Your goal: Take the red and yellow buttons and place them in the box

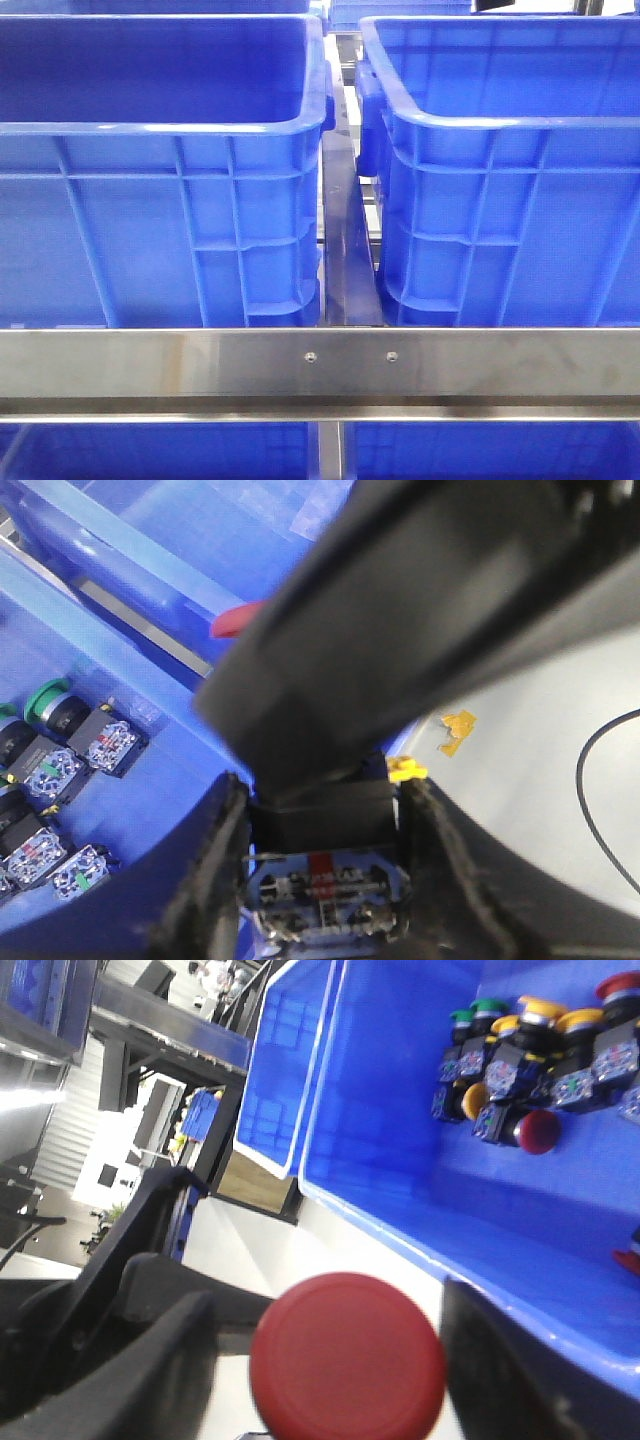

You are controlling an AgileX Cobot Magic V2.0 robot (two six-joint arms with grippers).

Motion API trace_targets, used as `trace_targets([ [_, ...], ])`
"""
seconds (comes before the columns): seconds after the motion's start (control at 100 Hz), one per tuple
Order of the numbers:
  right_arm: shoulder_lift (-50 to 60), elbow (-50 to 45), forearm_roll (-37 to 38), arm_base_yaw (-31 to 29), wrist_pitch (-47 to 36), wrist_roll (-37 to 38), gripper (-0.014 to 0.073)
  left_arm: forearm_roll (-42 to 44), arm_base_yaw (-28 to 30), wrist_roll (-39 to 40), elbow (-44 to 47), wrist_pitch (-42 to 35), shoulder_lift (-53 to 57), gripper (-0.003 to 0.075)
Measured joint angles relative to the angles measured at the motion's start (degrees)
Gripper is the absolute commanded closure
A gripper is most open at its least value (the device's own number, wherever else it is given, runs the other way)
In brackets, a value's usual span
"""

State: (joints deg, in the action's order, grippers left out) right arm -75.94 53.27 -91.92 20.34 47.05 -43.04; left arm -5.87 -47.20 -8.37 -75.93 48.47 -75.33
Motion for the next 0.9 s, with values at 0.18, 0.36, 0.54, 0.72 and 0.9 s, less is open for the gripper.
trace_targets([
  [0.18,-0.14,0.04,0.12,0.0,0.0,0.0,0.0468,0.0,0.0,0.0,-0.05,0.08,0.12,0.0728],
  [0.36,-0.14,0.04,0.12,0.0,0.0,-0.43,0.047,0.0,0.0,0.0,-0.05,0.08,0.12,0.0481],
  [0.54,-0.14,0.13,0.12,0.0,0.0,-0.69,0.047,0.11,0.0,0.0,-0.05,0.08,0.12,0.0188],
  [0.72,-0.14,0.13,0.19,-0.5,-0.87,-1.73,0.047,0.11,0.0,0.0,-0.05,0.08,0.12,0.0172],
  [0.9,-0.14,0.93,0.35,-4.49,-2.07,-3.2,0.047,2.32,0.0,1.73,-0.05,-0.29,0.47,0.0172],
])
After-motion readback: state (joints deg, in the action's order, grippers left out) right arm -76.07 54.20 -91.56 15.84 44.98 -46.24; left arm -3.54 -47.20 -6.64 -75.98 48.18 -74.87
